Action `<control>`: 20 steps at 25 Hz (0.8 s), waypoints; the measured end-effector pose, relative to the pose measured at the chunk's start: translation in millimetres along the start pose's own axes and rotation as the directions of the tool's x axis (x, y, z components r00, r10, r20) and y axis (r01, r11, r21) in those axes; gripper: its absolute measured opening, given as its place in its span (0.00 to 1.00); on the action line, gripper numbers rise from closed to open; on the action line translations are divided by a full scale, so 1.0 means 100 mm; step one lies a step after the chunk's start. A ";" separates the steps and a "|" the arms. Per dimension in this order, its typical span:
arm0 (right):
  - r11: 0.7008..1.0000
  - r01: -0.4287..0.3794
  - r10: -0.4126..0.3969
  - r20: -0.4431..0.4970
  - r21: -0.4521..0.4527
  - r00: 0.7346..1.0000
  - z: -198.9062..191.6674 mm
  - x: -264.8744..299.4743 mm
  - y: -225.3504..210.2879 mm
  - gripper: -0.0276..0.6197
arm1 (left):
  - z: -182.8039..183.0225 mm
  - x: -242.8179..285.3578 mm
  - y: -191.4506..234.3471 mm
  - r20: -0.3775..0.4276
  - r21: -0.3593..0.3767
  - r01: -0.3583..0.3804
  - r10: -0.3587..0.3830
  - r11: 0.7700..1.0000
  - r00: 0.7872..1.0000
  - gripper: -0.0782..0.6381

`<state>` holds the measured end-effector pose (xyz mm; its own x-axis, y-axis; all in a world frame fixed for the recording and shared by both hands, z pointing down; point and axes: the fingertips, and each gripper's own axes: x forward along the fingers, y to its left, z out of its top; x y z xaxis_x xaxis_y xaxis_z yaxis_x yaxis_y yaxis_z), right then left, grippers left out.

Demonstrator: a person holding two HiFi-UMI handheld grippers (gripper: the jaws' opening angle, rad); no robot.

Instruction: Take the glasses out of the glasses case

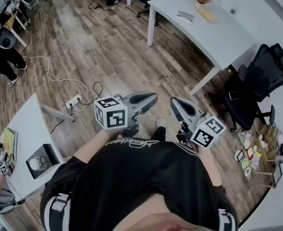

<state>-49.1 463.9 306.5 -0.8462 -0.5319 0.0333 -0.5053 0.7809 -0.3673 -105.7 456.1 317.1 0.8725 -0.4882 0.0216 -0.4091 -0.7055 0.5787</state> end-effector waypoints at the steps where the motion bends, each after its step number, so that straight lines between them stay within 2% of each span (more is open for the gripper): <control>1: 1.000 -0.001 0.001 -0.001 0.000 1.000 -0.01 0.00 0.01 0.06 | 0.01 -0.02 0.00 0.004 -0.001 -0.001 0.001 1.000 1.000 0.12; 11: 1.000 -0.018 0.018 -0.006 0.001 1.000 0.00 0.08 -0.02 0.05 | 0.04 -0.03 0.06 0.004 0.000 -0.015 0.015 1.000 1.000 0.12; 20: 0.999 -0.029 0.029 -0.028 0.022 0.999 0.00 0.21 -0.30 0.05 | 0.09 0.16 0.26 0.001 -0.016 -0.034 0.034 0.999 0.999 0.12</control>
<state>-51.7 429.5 318.1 -0.8651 -0.4992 0.0487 -0.4768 0.7884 -0.3887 -104.5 425.2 324.7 0.8578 -0.5124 0.0404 -0.4343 -0.6805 0.5902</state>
